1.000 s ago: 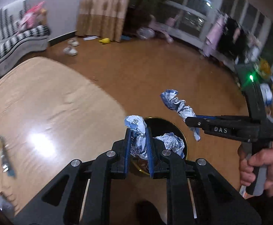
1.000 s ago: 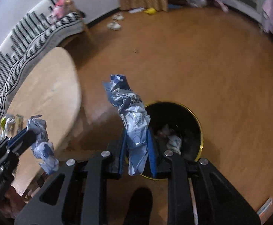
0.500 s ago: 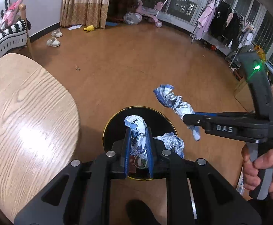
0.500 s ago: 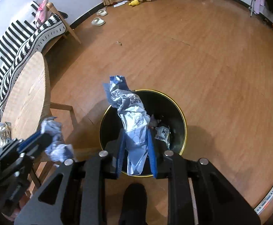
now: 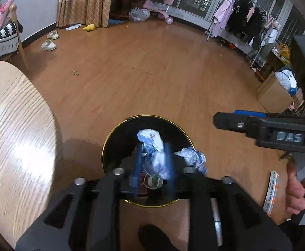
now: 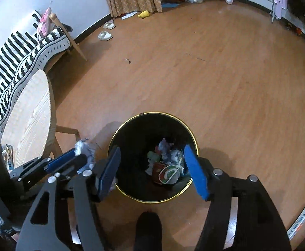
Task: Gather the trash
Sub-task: 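Carry the foil ball and blue-white paper to the black bin and open both tools, then grasp the green-white packet with the left tool while the right grasps the white crumpled tissue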
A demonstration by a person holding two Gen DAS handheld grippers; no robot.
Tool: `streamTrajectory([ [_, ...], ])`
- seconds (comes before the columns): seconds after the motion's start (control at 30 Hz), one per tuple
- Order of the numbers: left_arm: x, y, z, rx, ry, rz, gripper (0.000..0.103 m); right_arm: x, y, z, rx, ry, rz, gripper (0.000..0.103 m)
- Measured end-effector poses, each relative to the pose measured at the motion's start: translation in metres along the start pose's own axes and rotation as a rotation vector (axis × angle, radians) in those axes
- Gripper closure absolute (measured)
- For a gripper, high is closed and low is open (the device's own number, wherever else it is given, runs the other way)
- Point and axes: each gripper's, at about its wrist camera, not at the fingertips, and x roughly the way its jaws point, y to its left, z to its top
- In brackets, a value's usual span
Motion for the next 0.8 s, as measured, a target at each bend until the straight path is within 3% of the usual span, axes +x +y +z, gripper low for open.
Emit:
streamTrajectory([
  [0.23, -0.017, -0.003, -0.001, 0.011, -0.043, 0.009, 0.037, -0.012, -0.002, 0.001, 0.013, -0.03, -0.008, 0.035],
  [0.3, -0.03, 0.0, -0.001, 0.007, -0.067, 0.026, 0.02, -0.013, 0.007, 0.001, 0.002, -0.034, -0.003, 0.034],
  [0.37, -0.052, 0.009, -0.003, -0.001, -0.103, 0.061, 0.01, -0.015, 0.022, 0.0, -0.028, -0.042, 0.005, 0.032],
  [0.57, -0.13, 0.059, -0.019, -0.078, -0.187, 0.169, 0.007, -0.016, 0.095, -0.002, -0.14, -0.061, 0.068, 0.031],
  [0.8, -0.23, 0.149, -0.068, -0.252, -0.267, 0.374, 0.007, -0.01, 0.231, -0.011, -0.308, -0.053, 0.197, 0.031],
])
